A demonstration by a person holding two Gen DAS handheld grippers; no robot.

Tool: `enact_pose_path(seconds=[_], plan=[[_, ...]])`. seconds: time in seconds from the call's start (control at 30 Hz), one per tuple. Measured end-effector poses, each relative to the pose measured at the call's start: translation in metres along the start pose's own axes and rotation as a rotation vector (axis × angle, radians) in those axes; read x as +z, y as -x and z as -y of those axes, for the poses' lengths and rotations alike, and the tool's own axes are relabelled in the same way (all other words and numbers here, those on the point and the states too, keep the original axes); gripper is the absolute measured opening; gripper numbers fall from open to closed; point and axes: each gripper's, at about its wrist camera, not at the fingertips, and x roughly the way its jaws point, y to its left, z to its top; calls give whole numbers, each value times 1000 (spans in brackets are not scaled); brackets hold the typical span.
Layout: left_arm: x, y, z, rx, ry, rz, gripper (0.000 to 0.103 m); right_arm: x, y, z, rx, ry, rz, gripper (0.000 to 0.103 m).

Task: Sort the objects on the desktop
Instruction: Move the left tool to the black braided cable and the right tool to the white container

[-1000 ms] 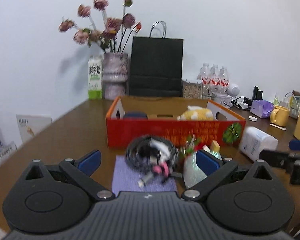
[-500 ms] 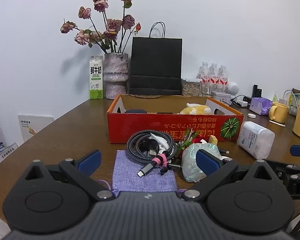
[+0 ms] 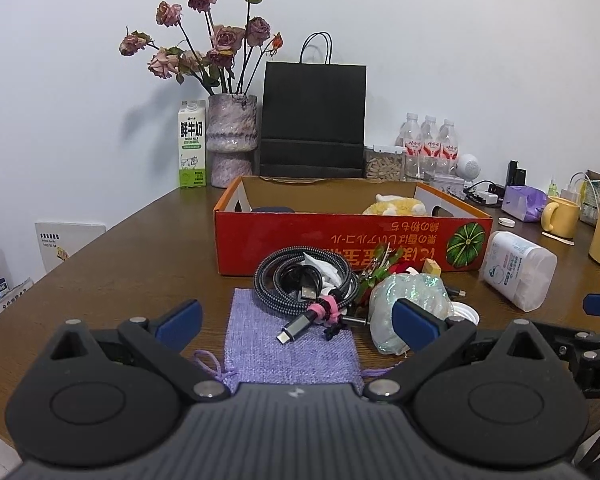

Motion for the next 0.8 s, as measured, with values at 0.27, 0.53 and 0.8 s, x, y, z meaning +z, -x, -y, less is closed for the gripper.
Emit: enact_pose_path(seconds=[0.27, 0.53, 0.8], plan=[[3, -17, -2, 32, -8, -36, 103, -4, -14, 11, -23, -21, -28, 102], [25, -43, 3, 25, -71, -74, 103, 9, -32, 24, -86, -6, -29, 102], [39, -80, 3, 1, -87, -159, 103, 26, -54, 37, -129, -1, -29, 102]])
